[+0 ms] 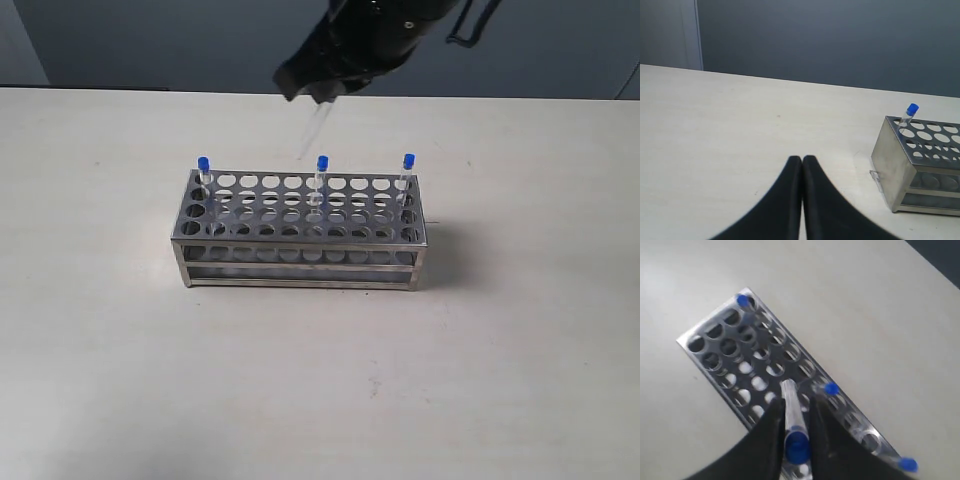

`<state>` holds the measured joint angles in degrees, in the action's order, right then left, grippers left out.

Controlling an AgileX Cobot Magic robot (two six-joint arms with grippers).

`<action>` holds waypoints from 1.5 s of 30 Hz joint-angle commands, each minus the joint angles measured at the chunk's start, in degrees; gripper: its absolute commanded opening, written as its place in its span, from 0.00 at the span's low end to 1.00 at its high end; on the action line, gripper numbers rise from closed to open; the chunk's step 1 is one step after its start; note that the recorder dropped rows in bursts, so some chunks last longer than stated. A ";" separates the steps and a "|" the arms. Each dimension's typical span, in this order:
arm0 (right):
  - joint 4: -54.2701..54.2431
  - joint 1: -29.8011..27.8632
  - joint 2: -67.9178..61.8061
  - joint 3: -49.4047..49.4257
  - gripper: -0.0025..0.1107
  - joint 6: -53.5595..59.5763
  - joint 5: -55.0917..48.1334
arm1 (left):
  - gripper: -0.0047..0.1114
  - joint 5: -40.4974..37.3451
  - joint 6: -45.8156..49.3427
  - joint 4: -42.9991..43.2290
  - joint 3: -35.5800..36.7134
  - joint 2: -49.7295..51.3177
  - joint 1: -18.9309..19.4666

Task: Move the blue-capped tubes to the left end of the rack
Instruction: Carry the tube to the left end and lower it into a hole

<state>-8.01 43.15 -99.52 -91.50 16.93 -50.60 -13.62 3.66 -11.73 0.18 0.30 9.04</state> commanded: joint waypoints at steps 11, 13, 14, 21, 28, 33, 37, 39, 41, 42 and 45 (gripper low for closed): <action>-7.20 5.04 -20.10 -27.29 0.02 8.56 -13.62 | 0.05 -0.16 -0.02 0.03 -0.18 -0.30 -0.65; -7.50 5.48 -22.04 -29.43 0.02 8.56 -14.18 | 0.05 -0.16 -0.02 0.03 -0.18 -0.30 -0.65; -7.50 5.56 -22.89 -30.18 0.02 8.56 -14.18 | 0.05 -0.16 -0.02 0.03 -0.18 -0.30 -0.65; -7.02 6.13 -26.03 -31.75 0.02 8.56 -13.10 | 0.05 -0.16 -0.02 0.03 -0.18 -0.30 -0.65; -5.73 6.13 -27.07 -31.75 0.02 8.56 -11.35 | 0.05 -0.16 -0.02 0.03 -0.18 -0.30 -0.65; -5.73 6.13 -28.00 -31.75 0.02 9.16 -9.11 | 0.05 -0.16 -0.02 0.03 -0.18 -0.30 -0.65; -5.73 6.13 -28.68 -31.75 0.02 9.16 -9.04 | 0.05 -0.16 -0.02 0.03 -0.18 -0.30 -0.65; -5.73 6.13 -28.68 -31.75 0.02 9.16 -9.04 | 0.05 -0.16 -0.02 0.03 -0.18 -0.30 -0.65; -5.73 6.13 -28.57 -31.75 0.02 9.16 -9.05 | 0.05 -0.16 -0.02 0.03 -0.18 -0.30 -0.65; -5.73 6.13 -28.57 -31.75 0.02 9.16 -9.05 | 0.05 -0.16 -0.02 0.03 -0.18 -0.30 -0.65; -6.09 6.13 -28.57 -31.75 0.02 9.05 -9.05 | 0.05 -0.16 -0.02 0.03 -0.18 -0.30 -0.65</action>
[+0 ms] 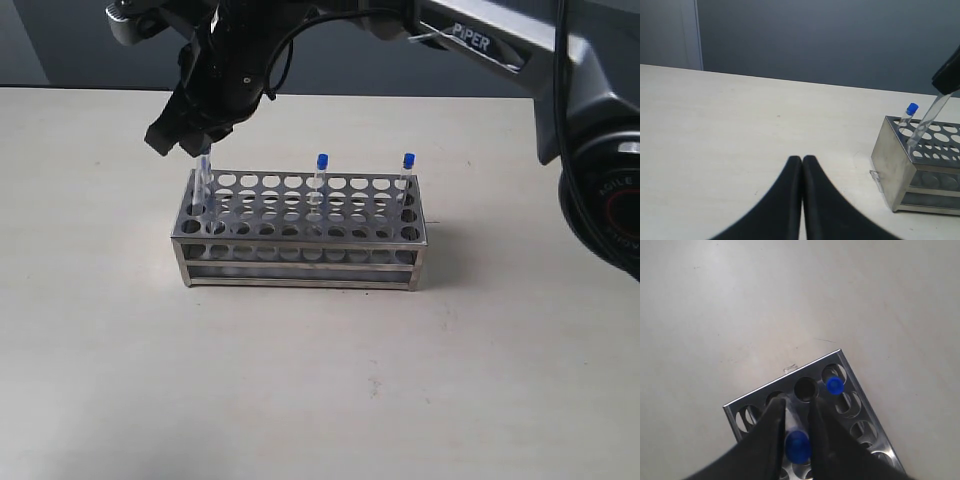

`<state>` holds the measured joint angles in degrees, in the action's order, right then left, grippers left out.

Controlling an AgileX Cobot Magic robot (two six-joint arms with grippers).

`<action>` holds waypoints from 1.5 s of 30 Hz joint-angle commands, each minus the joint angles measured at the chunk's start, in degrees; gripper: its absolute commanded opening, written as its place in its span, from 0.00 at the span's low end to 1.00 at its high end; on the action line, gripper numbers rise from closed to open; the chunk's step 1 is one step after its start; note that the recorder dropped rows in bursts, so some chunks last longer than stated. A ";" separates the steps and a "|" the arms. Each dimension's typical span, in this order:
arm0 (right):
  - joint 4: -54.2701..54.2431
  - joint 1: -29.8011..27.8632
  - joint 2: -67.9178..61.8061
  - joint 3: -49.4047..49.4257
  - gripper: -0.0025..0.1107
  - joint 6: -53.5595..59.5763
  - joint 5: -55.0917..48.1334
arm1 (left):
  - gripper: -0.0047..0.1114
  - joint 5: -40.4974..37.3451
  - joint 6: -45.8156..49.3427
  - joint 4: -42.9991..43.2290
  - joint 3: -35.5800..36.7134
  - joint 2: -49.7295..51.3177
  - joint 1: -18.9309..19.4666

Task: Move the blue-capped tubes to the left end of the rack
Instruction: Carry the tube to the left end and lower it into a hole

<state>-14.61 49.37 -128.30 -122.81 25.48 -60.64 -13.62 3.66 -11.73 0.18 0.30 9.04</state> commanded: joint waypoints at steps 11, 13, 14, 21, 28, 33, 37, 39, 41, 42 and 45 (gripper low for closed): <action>-0.32 -0.09 1.19 -3.58 0.02 0.50 -0.59 | 0.05 -0.16 -0.02 0.03 -0.18 -0.30 -0.65; -0.32 -0.09 1.19 -4.31 0.02 0.50 -0.59 | 0.05 -0.16 -0.02 0.03 -0.18 -0.30 -0.65; -0.32 -0.09 1.19 -4.45 0.02 0.50 -0.48 | 0.05 -0.16 -0.02 0.03 -0.18 -0.30 -0.65; 0.90 -0.09 -0.56 -4.45 0.02 0.62 -0.47 | 0.05 -0.16 -0.02 0.03 -0.18 -0.30 -0.65; 1.35 -0.09 -2.17 -4.32 0.02 1.57 -0.47 | 0.05 -0.16 -0.02 0.03 -0.18 -0.30 -0.65; 0.96 -0.09 -3.48 -4.32 0.02 1.87 -0.36 | 0.05 -0.16 -0.02 0.03 -0.18 -0.30 -0.65; -0.83 0.04 -5.38 -4.32 0.02 2.01 -0.36 | 0.05 -0.16 -0.02 0.03 -0.18 -0.30 -0.65; -1.96 0.28 -6.39 -4.32 0.02 3.29 -0.06 | 0.05 -0.16 -0.02 0.03 -0.18 -0.30 -0.65; -2.53 0.52 -7.07 -4.32 0.02 3.33 0.63 | 0.05 -0.16 -0.02 0.03 -0.18 -0.30 -0.65; -3.04 0.55 -7.35 -4.32 0.02 3.33 0.73 | 0.05 -0.16 -0.02 0.03 -0.18 -0.30 -0.65; -4.06 0.66 -7.90 -4.32 0.02 3.33 1.04 | 0.05 -0.16 -0.02 0.03 -0.18 -0.30 -0.65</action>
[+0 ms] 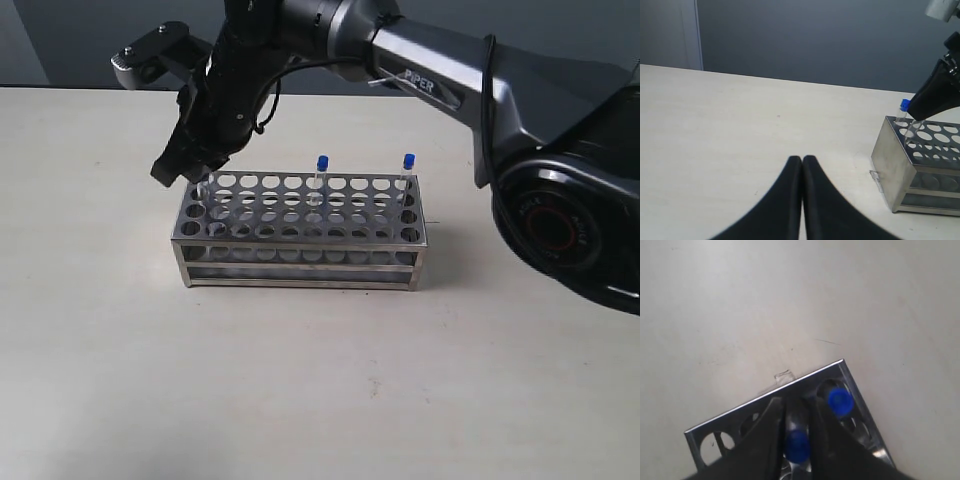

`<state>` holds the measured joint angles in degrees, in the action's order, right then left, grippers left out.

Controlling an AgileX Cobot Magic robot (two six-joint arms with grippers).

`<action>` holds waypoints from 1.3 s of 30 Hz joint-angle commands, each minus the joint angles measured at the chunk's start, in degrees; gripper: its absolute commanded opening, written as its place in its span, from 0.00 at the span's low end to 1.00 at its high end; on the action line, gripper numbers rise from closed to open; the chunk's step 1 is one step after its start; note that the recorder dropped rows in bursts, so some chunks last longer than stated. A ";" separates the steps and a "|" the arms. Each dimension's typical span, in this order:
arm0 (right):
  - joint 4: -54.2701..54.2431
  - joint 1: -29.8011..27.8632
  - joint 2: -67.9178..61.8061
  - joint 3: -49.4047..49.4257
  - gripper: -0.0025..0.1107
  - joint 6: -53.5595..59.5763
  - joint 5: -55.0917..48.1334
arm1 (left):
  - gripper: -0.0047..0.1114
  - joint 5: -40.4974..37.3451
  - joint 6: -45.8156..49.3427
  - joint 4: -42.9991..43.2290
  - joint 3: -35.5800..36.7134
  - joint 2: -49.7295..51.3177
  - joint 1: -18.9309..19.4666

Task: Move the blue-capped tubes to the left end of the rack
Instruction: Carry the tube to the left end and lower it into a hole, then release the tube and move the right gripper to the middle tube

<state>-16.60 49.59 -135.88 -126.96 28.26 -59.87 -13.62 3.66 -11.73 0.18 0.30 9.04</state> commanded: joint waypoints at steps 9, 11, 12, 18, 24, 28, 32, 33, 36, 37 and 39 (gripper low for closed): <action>-2.30 0.44 -0.33 -0.17 0.02 0.39 -1.35 | 0.05 -0.16 -0.02 0.03 -0.18 -0.30 -0.65; -2.93 0.44 -0.33 -0.17 0.02 0.39 -1.92 | 0.05 -0.16 -0.02 0.03 -0.18 -0.30 -0.65; -3.20 0.44 -0.33 -0.17 0.04 0.39 -2.05 | 0.05 -0.16 -0.02 0.03 -0.18 -0.30 -0.65; -3.20 0.44 -0.33 -0.17 0.31 0.30 -2.74 | 0.05 -0.16 -0.02 0.03 -0.18 -0.30 -0.65; -3.40 0.44 1.53 -0.17 0.37 -1.08 -5.46 | 0.05 -0.16 -0.02 0.03 -0.18 -0.30 -0.65; -3.29 0.44 3.90 -0.17 0.37 -1.40 -5.67 | 0.05 -0.16 -0.02 0.03 -0.18 -0.30 -0.65; -2.82 0.44 6.22 -0.17 0.37 -2.09 -7.62 | 0.05 -0.16 -0.02 0.03 -0.18 -0.30 -0.65; -1.79 0.44 6.83 -0.17 0.37 -2.55 -8.62 | 0.05 -0.16 -0.02 0.03 -0.18 -0.30 -0.65; 2.64 0.44 8.14 -0.17 0.37 -5.37 -9.55 | 0.05 -0.16 -0.02 0.03 -0.18 -0.30 -0.65; 4.52 0.33 8.42 -0.17 0.37 -6.29 -10.09 | 0.05 -0.16 -0.02 0.03 -0.18 -0.30 -0.65; 9.47 -0.51 9.07 -0.17 0.37 -9.18 -10.09 | 0.05 -0.16 -0.02 0.03 -0.18 -0.30 -0.65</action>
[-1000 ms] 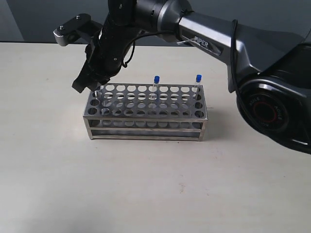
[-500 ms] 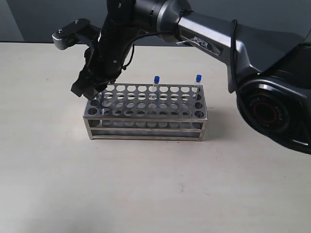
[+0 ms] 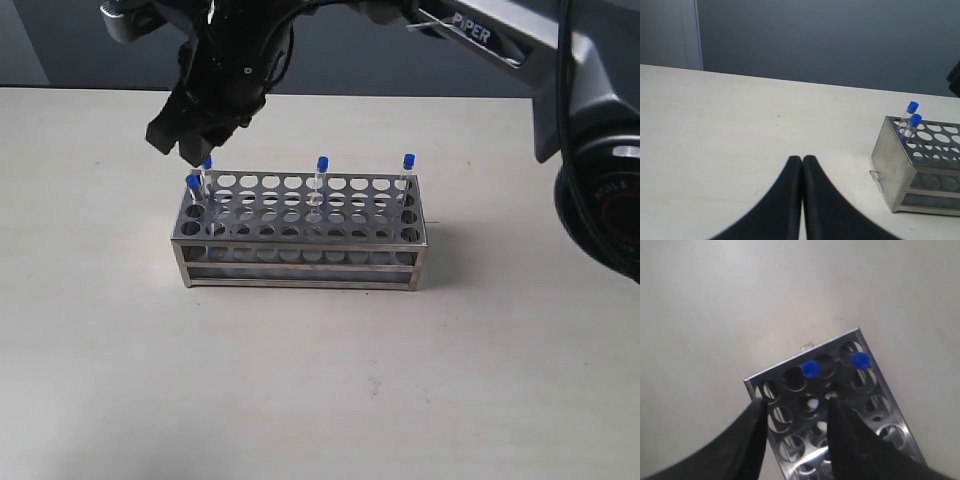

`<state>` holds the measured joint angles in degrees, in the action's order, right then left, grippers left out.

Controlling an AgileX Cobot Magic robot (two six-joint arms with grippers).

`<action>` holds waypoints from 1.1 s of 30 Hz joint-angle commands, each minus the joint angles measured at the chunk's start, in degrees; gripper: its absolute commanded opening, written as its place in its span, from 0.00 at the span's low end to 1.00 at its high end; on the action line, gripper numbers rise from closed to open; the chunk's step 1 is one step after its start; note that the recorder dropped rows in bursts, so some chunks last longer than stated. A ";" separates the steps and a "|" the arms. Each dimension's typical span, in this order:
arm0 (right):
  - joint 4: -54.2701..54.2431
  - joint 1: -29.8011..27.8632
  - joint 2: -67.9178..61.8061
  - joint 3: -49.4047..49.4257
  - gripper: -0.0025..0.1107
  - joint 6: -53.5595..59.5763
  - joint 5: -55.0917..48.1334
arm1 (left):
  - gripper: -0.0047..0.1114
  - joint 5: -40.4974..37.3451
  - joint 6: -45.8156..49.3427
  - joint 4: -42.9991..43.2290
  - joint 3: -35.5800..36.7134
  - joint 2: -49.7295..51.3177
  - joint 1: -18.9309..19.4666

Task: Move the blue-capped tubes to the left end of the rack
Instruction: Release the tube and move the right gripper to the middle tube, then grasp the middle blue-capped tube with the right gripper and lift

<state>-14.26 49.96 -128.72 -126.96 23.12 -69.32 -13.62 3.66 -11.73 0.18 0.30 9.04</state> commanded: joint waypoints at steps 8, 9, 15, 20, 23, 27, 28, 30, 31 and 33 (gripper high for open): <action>6.27 -9.51 -0.85 -0.17 0.37 -8.30 -0.64 | 0.05 -0.16 -0.02 0.03 -0.18 -0.30 -0.65; 5.53 -10.15 -1.23 -0.17 0.37 -8.30 -0.64 | 0.05 -0.16 -0.02 0.03 -0.18 -0.30 -0.65; 4.53 -11.17 -2.83 -0.17 0.37 -9.41 -0.64 | 0.05 -0.16 -0.02 0.03 -0.18 -0.30 -0.65; 4.74 -11.26 -2.86 0.05 0.37 -12.26 -0.64 | 0.05 -0.16 -0.02 0.03 -0.18 -0.30 -0.65; 4.74 -11.26 -2.62 1.62 0.37 -13.64 -0.64 | 0.05 -0.16 -0.02 0.03 -0.18 -0.30 -0.65; 4.74 -11.26 -2.15 5.11 0.37 -13.64 -0.64 | 0.05 -0.16 -0.02 0.03 -0.18 -0.30 -0.65; 4.74 -11.26 -2.14 5.86 0.37 -13.64 -0.64 | 0.05 -0.16 -0.02 0.03 -0.18 -0.30 -0.65; 4.74 -11.26 -2.02 6.85 0.37 -13.64 -0.64 | 0.05 -0.16 -0.02 0.03 -0.18 -0.30 -0.65; 4.74 -11.26 -2.02 6.98 0.37 -13.64 -0.64 | 0.05 -0.16 -0.02 0.03 -0.18 -0.30 -0.65; 5.02 -11.26 -2.02 6.96 0.37 -13.35 -0.64 | 0.05 -0.16 -0.02 0.03 -0.18 -0.30 -0.65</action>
<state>-9.56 39.12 -131.65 -120.34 9.58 -70.23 -13.62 3.66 -11.73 0.18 0.30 9.04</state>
